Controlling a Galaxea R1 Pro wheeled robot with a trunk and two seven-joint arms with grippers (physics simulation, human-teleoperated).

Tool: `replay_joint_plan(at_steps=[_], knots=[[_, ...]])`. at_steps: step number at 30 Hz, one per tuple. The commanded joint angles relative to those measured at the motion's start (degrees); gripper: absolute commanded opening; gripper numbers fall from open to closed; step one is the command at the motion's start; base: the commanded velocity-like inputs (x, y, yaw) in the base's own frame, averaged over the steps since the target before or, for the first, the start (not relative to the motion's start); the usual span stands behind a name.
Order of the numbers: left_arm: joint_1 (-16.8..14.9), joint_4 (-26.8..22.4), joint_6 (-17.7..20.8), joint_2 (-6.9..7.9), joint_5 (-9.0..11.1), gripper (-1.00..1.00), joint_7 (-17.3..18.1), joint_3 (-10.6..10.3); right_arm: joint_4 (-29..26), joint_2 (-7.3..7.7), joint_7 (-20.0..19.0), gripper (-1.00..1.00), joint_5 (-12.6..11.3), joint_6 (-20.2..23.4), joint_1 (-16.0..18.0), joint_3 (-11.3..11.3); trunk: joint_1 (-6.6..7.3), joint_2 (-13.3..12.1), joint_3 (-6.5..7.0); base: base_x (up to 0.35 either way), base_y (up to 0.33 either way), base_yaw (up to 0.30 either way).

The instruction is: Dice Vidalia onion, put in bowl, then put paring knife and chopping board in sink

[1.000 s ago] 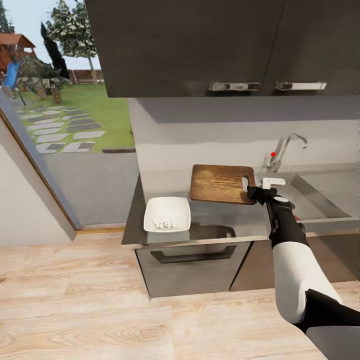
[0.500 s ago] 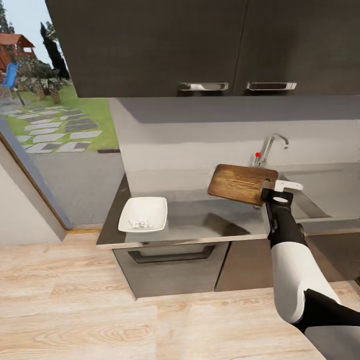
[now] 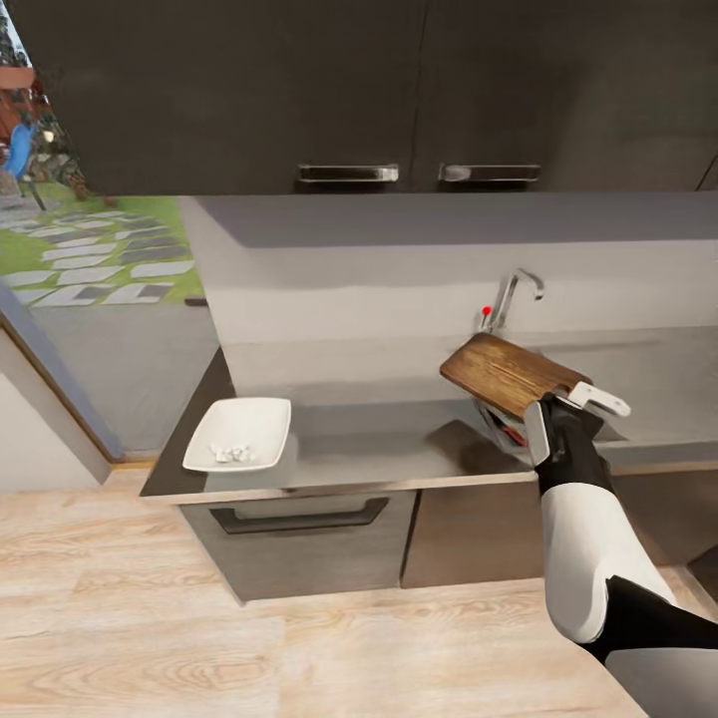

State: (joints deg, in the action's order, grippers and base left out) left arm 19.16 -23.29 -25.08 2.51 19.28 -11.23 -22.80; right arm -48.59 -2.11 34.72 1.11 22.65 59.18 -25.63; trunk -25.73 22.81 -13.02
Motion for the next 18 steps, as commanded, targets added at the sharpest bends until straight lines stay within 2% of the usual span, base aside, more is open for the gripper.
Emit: replay_joint_plan(at_steps=[1, 9, 18], knots=[[0.01, 0.05, -0.07, 0.02, 0.32, 1.0, -0.46, -0.49, -0.1, -0.06, 0.24, -1.0, -0.03, 0.33, 0.06, -0.11, -0.05, 0.11, -0.09, 0.21, -0.235, 0.0], [0.0, 0.49, -0.14, -0.13, 0.3, 1.0, -0.46, -0.49, -0.53, -0.82, 0.64, -1.0, -0.48, 0.69, 0.06, -0.21, -0.05, 0.11, -0.14, 0.218, -0.23, 0.0], [0.03, 0.53, -0.2, -0.05, 0.4, 1.0, -0.46, -0.49, 0.16, -0.91, 2.34, -1.0, -0.58, 0.39, 0.06, -0.13, -0.05, 0.11, -0.87, 0.233, -0.21, 0.0]])
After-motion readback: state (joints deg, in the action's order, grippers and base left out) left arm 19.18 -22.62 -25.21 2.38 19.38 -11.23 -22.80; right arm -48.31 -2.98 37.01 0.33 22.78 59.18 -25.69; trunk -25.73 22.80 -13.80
